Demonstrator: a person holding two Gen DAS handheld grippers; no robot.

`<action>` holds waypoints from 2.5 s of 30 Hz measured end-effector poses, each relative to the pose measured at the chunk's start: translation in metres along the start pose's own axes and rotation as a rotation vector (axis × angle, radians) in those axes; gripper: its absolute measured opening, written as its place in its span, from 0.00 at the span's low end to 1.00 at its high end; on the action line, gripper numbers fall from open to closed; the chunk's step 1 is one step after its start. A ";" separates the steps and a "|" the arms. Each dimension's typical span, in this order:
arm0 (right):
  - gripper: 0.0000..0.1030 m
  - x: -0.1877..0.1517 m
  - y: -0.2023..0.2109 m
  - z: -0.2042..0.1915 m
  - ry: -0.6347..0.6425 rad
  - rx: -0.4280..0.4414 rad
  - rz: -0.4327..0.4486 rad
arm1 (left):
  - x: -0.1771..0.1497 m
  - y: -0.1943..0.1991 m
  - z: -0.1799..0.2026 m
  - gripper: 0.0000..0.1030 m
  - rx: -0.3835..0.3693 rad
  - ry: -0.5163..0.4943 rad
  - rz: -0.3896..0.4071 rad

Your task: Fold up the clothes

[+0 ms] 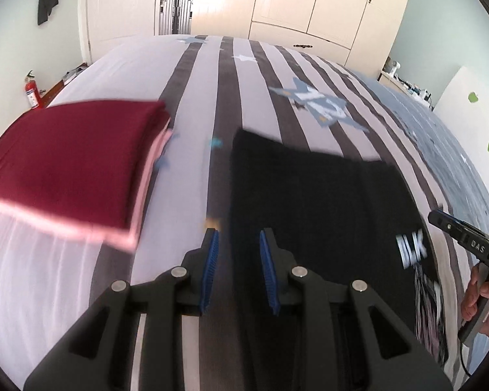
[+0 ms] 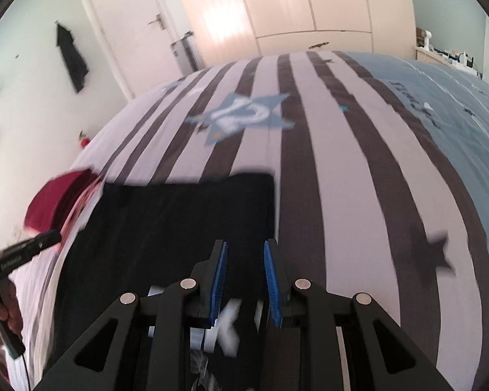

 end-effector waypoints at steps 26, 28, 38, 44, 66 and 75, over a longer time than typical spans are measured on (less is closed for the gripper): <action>0.21 -0.198 0.059 -0.075 0.078 0.057 -0.094 | -0.172 0.057 0.048 0.23 0.084 0.074 -0.086; 0.21 -0.192 0.066 -0.077 0.072 0.055 -0.104 | -0.165 0.065 0.054 0.23 0.050 0.076 -0.062; 0.21 -0.185 0.068 -0.064 0.040 0.014 -0.075 | -0.163 0.035 0.108 0.23 -0.064 0.026 -0.080; 0.21 -0.206 0.069 -0.062 0.015 0.011 -0.066 | -0.182 0.037 0.106 0.23 -0.047 0.088 -0.079; 0.21 -0.207 0.075 -0.030 0.022 -0.009 -0.076 | -0.184 0.040 0.041 0.23 -0.010 0.157 -0.104; 0.21 -0.188 0.099 -0.027 0.018 -0.041 -0.119 | -0.158 0.070 0.025 0.29 0.049 0.113 -0.119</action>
Point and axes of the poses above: each gripper's, at about its wrist camera, not at the fingertips, and y roughly against the way its jaws point, z to its right, x to its top, the point moved 3 cm from there along -y, roughly the way its jaws point, and after that the axes turned 8 degrees about -z, right-handed, at the moved point
